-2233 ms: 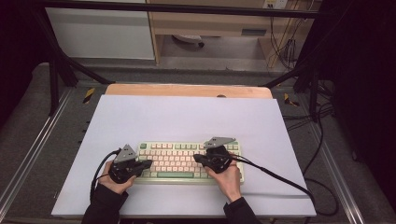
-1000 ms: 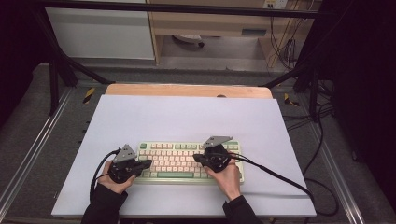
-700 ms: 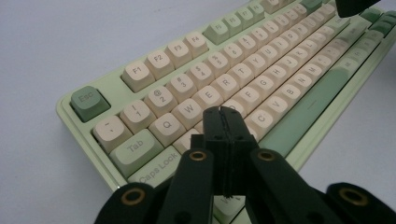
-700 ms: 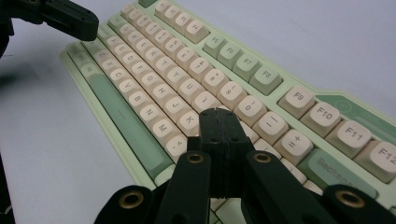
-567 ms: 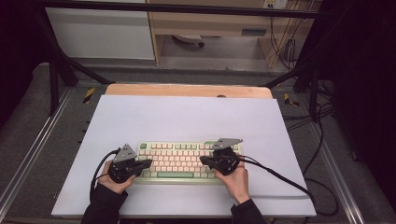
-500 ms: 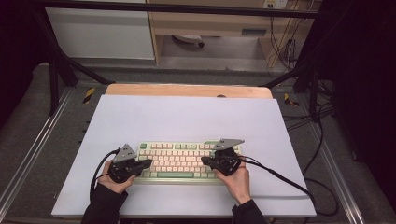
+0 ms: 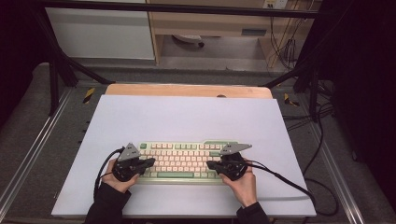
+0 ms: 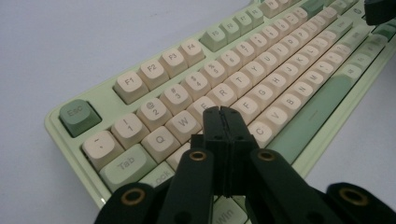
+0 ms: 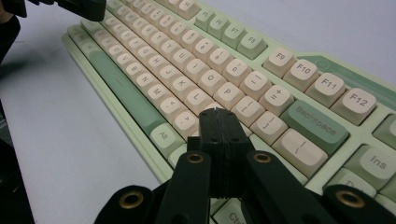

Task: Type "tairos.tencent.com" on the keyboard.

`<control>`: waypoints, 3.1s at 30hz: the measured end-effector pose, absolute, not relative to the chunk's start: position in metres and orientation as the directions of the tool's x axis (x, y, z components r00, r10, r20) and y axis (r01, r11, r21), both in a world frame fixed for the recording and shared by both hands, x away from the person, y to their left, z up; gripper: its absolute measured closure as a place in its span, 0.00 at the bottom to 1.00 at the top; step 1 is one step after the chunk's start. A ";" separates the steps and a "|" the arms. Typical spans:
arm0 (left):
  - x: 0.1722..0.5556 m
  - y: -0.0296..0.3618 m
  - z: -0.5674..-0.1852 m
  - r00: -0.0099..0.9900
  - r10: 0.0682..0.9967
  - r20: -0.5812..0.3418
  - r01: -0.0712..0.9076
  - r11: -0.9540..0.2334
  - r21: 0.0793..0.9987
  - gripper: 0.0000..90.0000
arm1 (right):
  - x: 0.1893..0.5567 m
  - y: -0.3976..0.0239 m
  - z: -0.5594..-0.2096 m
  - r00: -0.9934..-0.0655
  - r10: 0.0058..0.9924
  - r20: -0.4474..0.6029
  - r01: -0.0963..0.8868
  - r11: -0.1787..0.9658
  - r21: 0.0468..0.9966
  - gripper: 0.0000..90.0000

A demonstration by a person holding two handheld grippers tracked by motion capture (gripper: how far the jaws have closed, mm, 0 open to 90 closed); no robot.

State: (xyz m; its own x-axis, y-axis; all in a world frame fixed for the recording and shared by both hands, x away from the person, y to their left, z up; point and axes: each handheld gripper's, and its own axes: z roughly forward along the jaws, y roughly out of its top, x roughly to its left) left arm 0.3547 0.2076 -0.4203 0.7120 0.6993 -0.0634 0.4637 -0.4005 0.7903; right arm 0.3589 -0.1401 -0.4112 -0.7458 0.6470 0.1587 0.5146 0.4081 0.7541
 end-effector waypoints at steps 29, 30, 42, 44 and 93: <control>0.362 0.199 -0.432 0.714 0.699 -0.048 0.474 -0.431 0.768 1.00 | 0.356 -0.141 -0.413 -0.750 0.642 0.161 0.513 0.410 0.754 1.00; 0.361 0.199 -0.431 0.714 0.699 -0.049 0.473 -0.428 0.770 1.00 | 0.356 -0.141 -0.413 -0.750 0.642 0.161 0.511 0.407 0.757 1.00; 0.356 0.207 -0.424 0.715 0.696 -0.064 0.467 -0.408 0.784 1.00 | 0.357 -0.139 -0.414 -0.749 0.638 0.177 0.518 0.397 0.758 1.00; 0.355 0.208 -0.424 0.715 0.696 -0.063 0.467 -0.410 0.783 1.00 | 0.358 -0.138 -0.415 -0.753 0.634 0.178 0.515 0.400 0.758 1.00; 0.352 0.214 -0.422 0.718 0.691 -0.080 0.469 -0.395 0.790 1.00 | 0.365 -0.109 -0.434 -0.775 0.606 0.179 0.508 0.429 0.747 1.00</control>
